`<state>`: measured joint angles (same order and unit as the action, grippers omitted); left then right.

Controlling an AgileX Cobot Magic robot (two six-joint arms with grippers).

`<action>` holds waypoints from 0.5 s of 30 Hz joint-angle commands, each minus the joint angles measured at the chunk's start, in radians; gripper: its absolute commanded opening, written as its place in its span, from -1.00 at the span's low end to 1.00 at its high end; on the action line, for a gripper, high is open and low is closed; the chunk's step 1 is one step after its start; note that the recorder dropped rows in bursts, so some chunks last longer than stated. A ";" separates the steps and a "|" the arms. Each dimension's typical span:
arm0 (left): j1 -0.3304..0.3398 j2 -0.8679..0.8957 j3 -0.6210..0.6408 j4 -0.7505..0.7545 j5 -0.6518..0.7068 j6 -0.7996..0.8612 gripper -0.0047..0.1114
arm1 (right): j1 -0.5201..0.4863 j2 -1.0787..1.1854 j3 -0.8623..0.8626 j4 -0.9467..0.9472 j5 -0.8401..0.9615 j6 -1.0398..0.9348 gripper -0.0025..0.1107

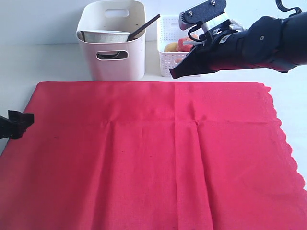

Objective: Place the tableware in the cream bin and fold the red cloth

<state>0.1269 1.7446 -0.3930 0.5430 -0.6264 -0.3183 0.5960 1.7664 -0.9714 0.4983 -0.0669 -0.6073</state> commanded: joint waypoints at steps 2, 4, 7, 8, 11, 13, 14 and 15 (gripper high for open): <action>0.002 0.087 -0.053 0.029 -0.004 0.002 0.50 | -0.003 0.003 0.004 -0.001 -0.009 0.006 -0.96; 0.002 0.120 -0.066 0.040 0.001 0.004 0.50 | -0.003 0.003 0.004 -0.001 -0.009 0.006 -0.96; 0.002 0.160 -0.085 0.112 0.001 0.005 0.50 | -0.003 0.003 0.004 -0.001 -0.009 0.006 -0.96; 0.002 0.171 -0.091 0.145 0.001 0.005 0.50 | -0.003 0.003 0.004 -0.001 -0.009 0.006 -0.96; 0.002 0.199 -0.105 0.235 0.001 0.003 0.43 | -0.003 0.003 0.004 -0.001 -0.009 0.006 -0.96; 0.002 0.216 -0.109 0.242 0.007 0.000 0.30 | -0.003 0.003 0.004 -0.001 -0.009 0.006 -0.96; 0.002 0.221 -0.109 0.242 0.007 0.000 0.23 | -0.003 0.003 0.004 -0.001 -0.009 0.006 -0.96; 0.002 0.223 -0.109 0.242 0.009 0.000 0.13 | -0.003 0.003 0.004 -0.001 -0.009 0.006 -0.96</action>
<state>0.1269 1.9425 -0.5048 0.7611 -0.6600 -0.3115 0.5960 1.7664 -0.9714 0.4983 -0.0669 -0.6073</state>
